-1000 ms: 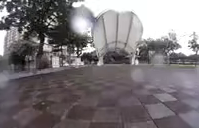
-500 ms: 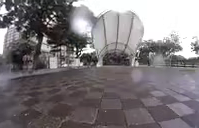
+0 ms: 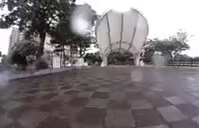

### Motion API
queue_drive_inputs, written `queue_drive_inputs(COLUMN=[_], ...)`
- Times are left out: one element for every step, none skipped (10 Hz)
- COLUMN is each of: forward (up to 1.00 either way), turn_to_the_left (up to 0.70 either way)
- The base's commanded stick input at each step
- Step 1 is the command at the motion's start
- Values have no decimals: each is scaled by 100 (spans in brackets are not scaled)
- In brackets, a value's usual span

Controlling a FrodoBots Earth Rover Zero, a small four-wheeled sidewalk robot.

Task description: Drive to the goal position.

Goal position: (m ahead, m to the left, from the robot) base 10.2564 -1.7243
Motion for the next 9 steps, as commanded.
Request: queue_drive_inputs(forward=[87,87,87,87,87,87,87,87,87], turn_to_the_left=[0,0,-1,-4,-14,-25,-20,-8,0])
